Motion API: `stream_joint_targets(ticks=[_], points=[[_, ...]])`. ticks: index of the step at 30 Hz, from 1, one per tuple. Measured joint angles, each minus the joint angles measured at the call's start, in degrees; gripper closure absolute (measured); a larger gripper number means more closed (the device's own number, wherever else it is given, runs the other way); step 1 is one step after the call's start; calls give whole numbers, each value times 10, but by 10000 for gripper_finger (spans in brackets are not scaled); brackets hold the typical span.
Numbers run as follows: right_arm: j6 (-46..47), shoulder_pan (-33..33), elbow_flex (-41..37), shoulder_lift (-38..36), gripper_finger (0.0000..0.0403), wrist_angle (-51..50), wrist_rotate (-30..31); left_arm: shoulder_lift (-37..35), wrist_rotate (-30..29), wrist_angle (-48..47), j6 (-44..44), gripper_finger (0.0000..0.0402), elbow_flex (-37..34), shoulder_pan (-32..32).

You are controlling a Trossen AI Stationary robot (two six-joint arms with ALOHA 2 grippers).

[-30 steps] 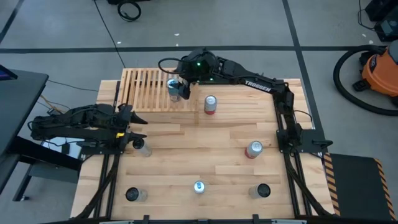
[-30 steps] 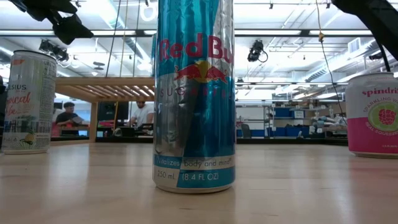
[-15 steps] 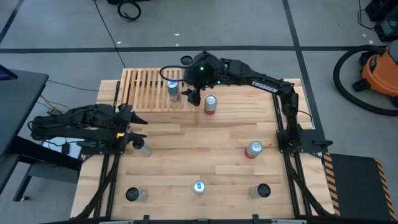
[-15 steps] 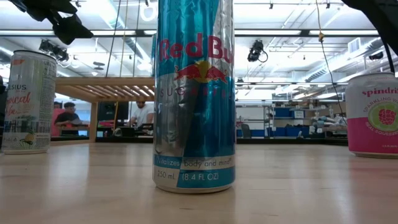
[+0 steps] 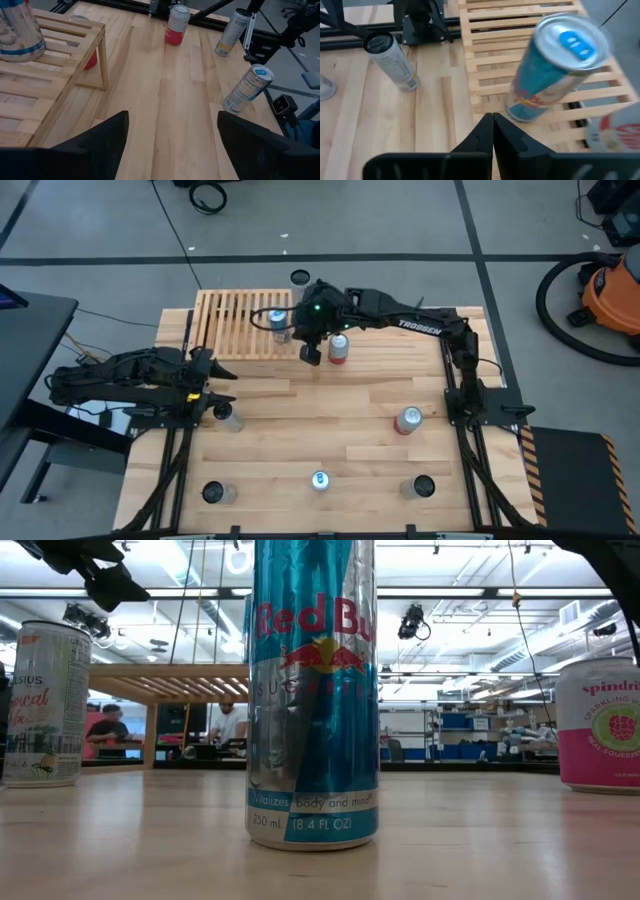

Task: Place canned beverage on shelf
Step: Put the top blue soda can on the shelf

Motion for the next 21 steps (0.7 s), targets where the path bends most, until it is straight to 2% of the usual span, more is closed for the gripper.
stream_joint_targets(ticks=[4, 9, 13, 21], points=[[19, 4, -50, 0, 385, 53, 3, 0, 0, 0, 0, 88, 0, 0], [18, 15, -94, 0, 397, 128, 34, 0, 0, 0, 0, 88, 0, 0], [17, 19, -126, 1, 392, 188, 44, 0, 0, 0, 0, 88, 0, 0], [14, 27, -164, 1, 398, 243, 104, 0, 0, 0, 5, 88, 0, 0]])
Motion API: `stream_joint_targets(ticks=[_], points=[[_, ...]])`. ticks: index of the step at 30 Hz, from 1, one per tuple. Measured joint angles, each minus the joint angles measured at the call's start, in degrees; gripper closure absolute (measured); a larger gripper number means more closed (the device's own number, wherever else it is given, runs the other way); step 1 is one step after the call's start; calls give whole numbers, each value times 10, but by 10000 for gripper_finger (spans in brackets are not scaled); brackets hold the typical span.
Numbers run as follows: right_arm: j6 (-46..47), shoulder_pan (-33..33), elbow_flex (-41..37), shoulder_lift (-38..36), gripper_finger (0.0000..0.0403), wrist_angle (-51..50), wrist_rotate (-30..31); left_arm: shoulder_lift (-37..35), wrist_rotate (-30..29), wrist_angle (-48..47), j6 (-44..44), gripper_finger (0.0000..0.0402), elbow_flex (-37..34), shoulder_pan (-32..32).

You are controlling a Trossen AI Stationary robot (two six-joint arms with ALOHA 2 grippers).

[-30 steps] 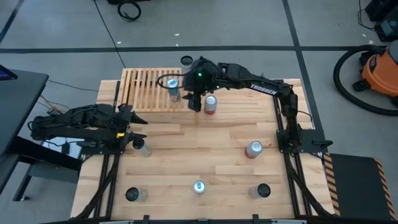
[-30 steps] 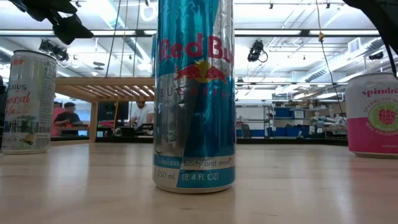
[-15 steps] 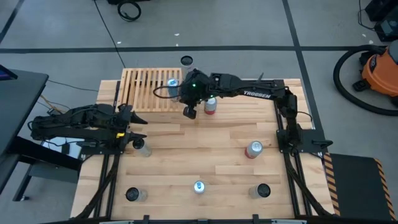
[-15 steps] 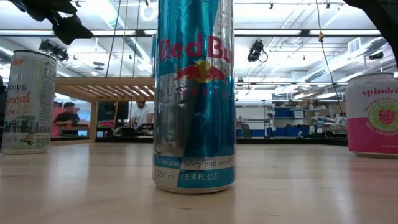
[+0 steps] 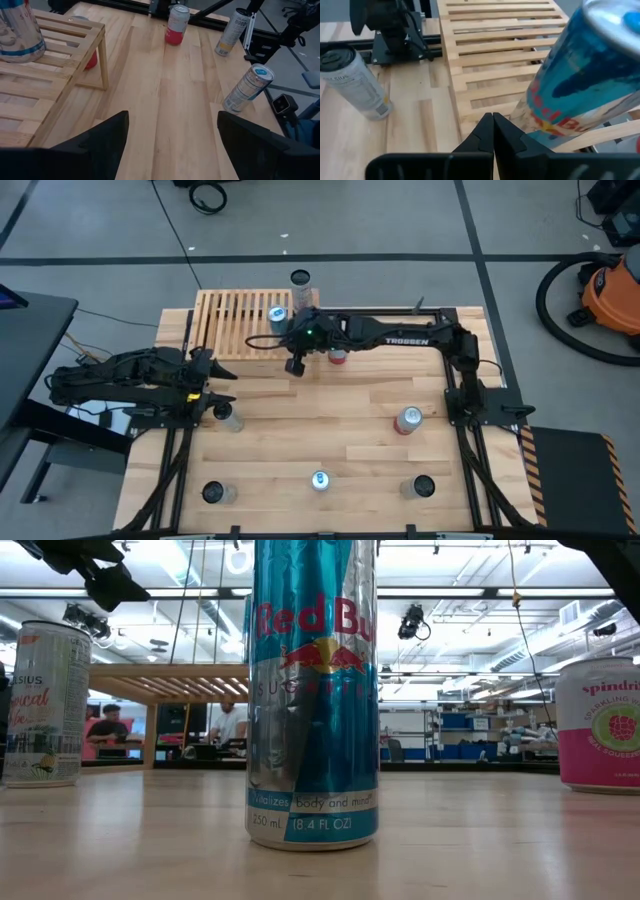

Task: Place canned beverage on shelf
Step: Put the top blue soda can on the shelf

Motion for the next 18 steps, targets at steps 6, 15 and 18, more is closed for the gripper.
stream_joint_targets(ticks=[6, 15, 18], points=[[3, -3, -16, 0, 397, 5, 4, 0, 0, 0, 0, 88, 0, 0], [4, -20, -29, 0, 397, 22, 12, 0, 0, 0, 0, 88, 0, 0], [4, -23, -29, 0, 397, 30, 12, 0, 0, 0, 0, 88, 0, 0]])
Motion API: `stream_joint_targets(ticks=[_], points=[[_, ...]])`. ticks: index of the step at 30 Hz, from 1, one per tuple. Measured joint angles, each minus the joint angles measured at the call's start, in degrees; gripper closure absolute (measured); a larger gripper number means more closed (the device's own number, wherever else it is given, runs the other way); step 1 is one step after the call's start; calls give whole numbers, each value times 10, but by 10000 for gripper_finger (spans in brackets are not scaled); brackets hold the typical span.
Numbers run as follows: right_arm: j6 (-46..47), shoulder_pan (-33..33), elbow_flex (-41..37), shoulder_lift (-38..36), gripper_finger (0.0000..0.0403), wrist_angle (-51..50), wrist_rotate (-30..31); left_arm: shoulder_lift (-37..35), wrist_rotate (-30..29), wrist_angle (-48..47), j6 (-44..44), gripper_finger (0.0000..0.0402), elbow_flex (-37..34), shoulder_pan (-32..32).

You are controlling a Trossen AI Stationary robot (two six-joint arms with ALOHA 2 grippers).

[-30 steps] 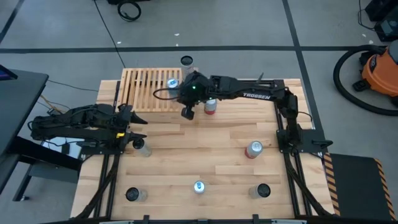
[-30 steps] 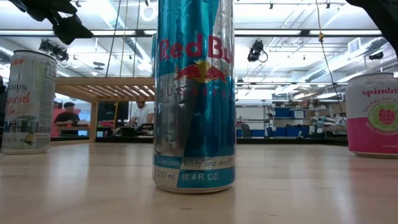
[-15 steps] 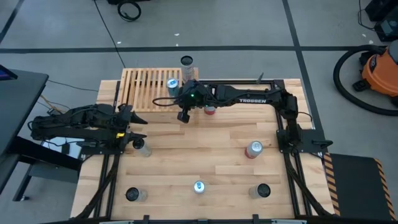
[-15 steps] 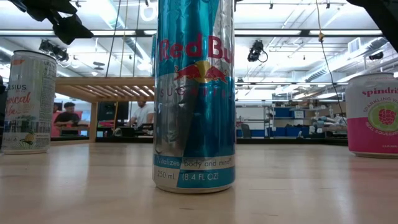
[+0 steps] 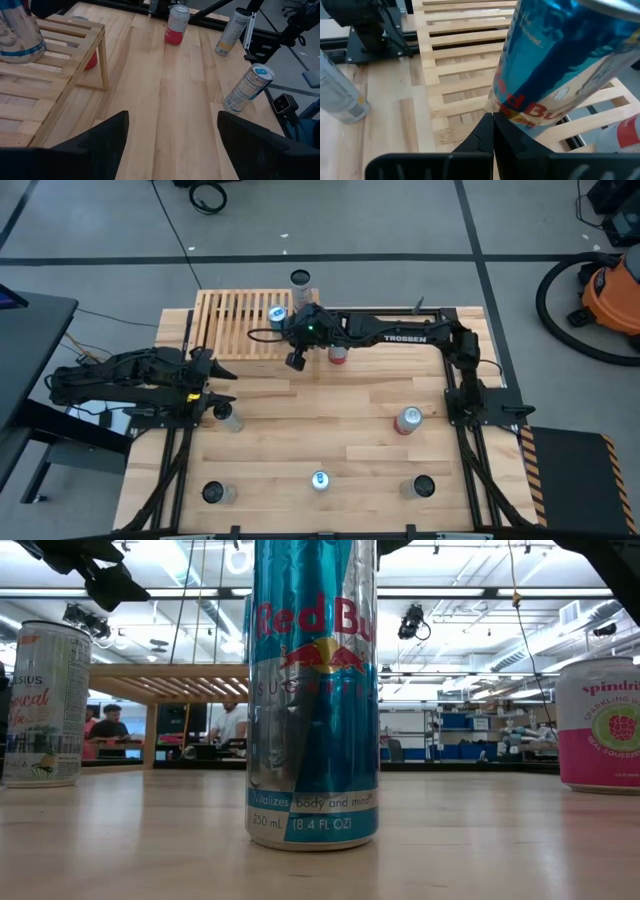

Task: Place canned beverage on shelf
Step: Put the top blue soda can on the shelf

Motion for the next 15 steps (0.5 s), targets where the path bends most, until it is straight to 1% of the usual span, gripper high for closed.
stream_joint_targets(ticks=[7, 15], points=[[0, -12, -8, 0, 397, 26, -13, 0, 0, 0, 0, 88, 0, 0], [0, -24, -8, 0, 398, 53, -15, 0, 0, 0, 0, 88, 0, 0]])
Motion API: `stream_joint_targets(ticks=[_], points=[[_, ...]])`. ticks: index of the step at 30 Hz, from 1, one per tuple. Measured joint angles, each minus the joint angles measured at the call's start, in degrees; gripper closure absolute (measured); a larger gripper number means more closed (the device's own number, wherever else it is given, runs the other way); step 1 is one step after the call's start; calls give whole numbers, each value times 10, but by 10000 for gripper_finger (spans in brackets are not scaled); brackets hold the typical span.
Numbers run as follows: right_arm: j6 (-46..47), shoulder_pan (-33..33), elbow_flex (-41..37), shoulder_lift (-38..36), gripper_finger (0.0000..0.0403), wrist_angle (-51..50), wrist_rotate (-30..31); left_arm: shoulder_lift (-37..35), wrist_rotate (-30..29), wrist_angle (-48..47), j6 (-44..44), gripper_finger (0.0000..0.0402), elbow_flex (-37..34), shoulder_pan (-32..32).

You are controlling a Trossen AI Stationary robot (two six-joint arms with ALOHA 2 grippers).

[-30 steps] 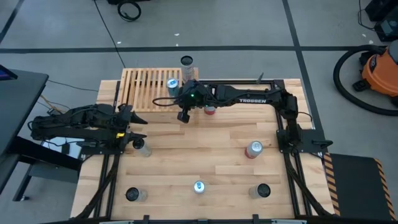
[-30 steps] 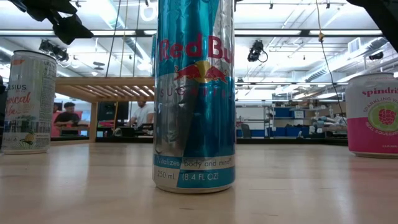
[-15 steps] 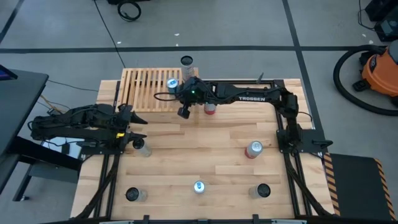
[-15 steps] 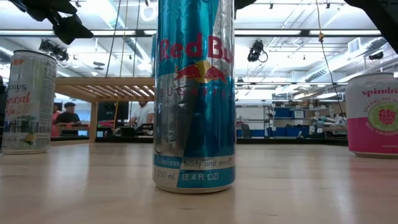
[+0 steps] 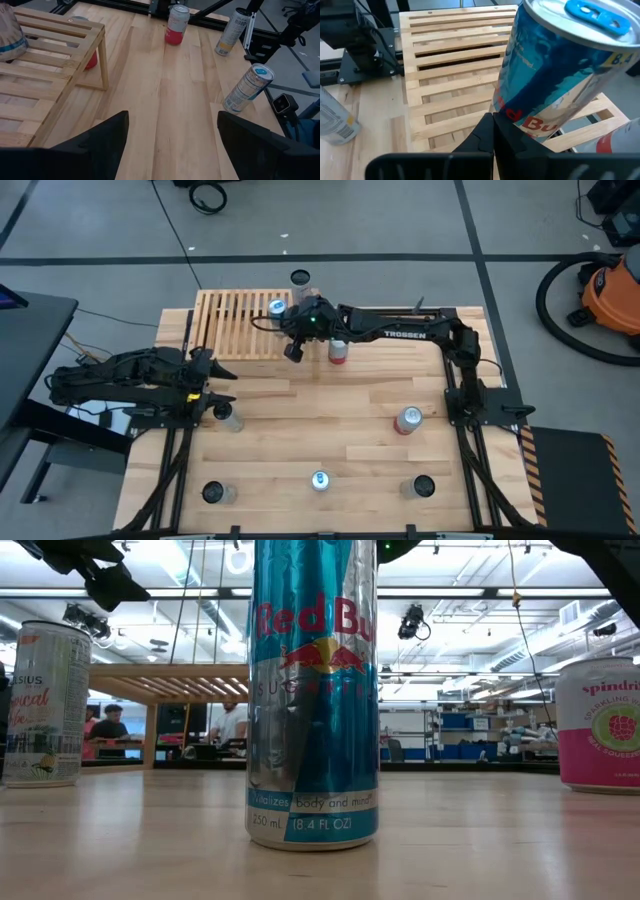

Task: Place canned beverage on shelf
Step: Put the top blue soda can on the shelf

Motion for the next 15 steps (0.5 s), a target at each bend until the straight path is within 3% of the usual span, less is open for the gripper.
stream_joint_targets(ticks=[15], points=[[0, 8, 4, 0, 397, -56, 3, 0, 0, 0, 0, 88, 0, 0]])
